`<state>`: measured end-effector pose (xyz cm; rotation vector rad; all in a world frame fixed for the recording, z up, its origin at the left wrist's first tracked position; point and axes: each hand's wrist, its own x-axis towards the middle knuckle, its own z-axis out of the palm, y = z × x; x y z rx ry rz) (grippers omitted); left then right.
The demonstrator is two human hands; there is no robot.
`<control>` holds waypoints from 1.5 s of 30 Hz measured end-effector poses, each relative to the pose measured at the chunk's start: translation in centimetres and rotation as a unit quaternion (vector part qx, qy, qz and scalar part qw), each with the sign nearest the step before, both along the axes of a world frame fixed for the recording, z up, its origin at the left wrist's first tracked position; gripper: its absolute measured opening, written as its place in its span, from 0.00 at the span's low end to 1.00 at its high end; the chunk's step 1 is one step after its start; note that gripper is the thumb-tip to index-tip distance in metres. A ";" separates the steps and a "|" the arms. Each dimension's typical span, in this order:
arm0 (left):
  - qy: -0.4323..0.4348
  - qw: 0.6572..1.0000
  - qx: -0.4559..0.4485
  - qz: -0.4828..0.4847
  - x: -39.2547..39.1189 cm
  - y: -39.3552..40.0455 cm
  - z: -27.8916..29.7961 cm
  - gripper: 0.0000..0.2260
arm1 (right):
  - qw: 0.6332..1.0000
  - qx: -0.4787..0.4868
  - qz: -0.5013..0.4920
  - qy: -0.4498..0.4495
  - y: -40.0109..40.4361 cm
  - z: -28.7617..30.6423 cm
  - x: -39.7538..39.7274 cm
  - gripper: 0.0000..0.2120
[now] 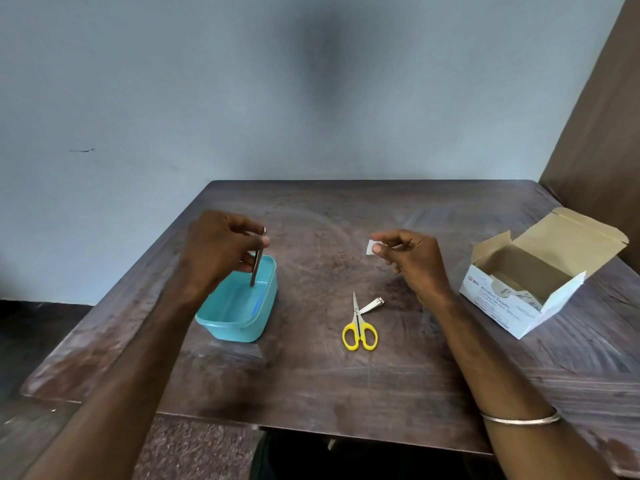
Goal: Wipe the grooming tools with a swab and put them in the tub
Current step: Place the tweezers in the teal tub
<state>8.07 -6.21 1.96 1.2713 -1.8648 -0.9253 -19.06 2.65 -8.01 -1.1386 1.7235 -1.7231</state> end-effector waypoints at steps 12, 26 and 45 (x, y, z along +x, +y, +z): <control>-0.204 0.976 0.074 0.010 -0.1 -1.3 -3.9 0.06 | 0.999 0.012 -0.031 0.017 0.1 0.0 -0.3 0.11; -0.321 0.947 0.024 0.016 -0.2 -2.0 -5.2 0.08 | 0.998 0.024 -0.024 0.043 0.2 0.1 -0.2 0.10; -0.291 0.908 -0.289 0.090 -3.2 4.6 -0.5 0.15 | 0.998 0.035 -0.043 0.036 0.1 -0.2 -0.5 0.17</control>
